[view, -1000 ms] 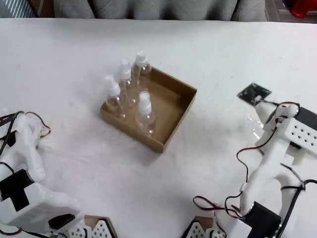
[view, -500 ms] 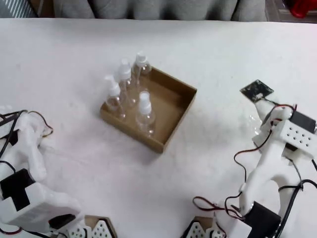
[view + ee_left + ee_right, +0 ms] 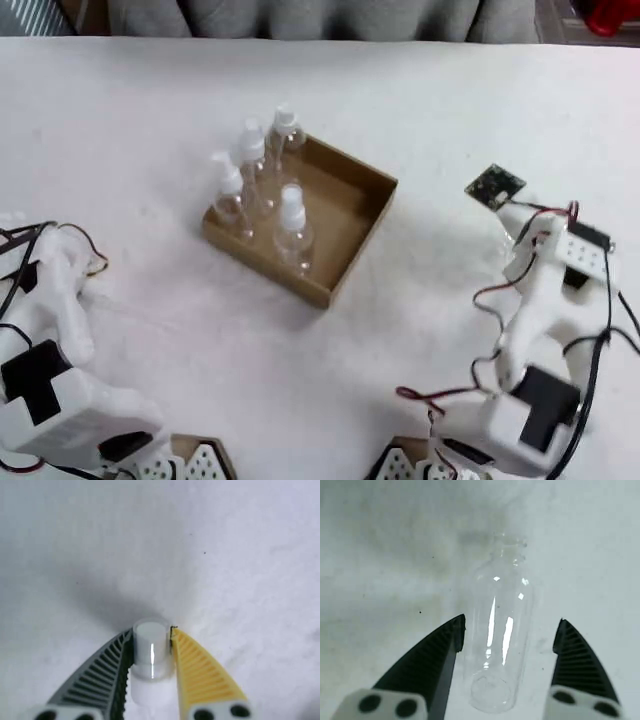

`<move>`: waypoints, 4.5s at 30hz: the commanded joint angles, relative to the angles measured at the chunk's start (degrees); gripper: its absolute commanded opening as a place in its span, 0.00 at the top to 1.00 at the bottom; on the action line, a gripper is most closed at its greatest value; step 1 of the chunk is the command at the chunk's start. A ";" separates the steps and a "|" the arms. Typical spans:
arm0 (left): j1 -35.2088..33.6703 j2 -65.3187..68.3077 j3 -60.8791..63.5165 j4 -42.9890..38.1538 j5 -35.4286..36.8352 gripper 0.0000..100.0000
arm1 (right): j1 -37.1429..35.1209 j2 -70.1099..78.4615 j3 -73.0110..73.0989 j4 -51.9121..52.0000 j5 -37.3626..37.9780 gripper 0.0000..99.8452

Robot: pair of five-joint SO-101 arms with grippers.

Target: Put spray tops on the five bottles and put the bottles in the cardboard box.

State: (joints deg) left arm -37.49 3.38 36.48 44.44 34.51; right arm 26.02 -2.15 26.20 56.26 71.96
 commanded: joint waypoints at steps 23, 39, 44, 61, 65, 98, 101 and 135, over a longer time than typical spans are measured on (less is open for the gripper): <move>1.10 -0.40 -1.05 -1.49 -0.79 0.98 | -2.51 18.77 -25.58 9.10 -23.56 0.76; 1.10 -0.40 -1.14 -1.49 -0.79 0.98 | -1.80 21.23 -25.58 11.38 -11.52 0.76; 1.10 -0.40 -1.14 -1.49 -0.79 0.98 | -0.84 17.80 -25.23 14.37 -7.38 0.76; 1.10 -0.40 -1.14 -1.49 -0.79 0.98 | -0.92 24.31 -29.45 14.11 -1.85 0.78; 1.10 -0.40 -1.23 -1.49 -0.79 0.98 | -0.66 24.40 -30.68 14.20 -2.02 0.92; 11.74 -31.87 -1.85 12.84 -0.70 0.98 | -12.79 -24.75 -22.15 32.13 -50.90 0.98; 12.70 -34.86 -3.34 14.51 -0.70 0.98 | -16.84 -30.46 -20.66 32.04 -51.69 0.98; 12.53 -35.82 -68.40 45.80 -0.70 0.98 | -73.71 -85.67 37.10 -21.85 -67.08 0.98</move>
State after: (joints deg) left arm -25.71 -30.46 -26.02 87.34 34.33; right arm -45.10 -83.91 61.01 40.09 5.41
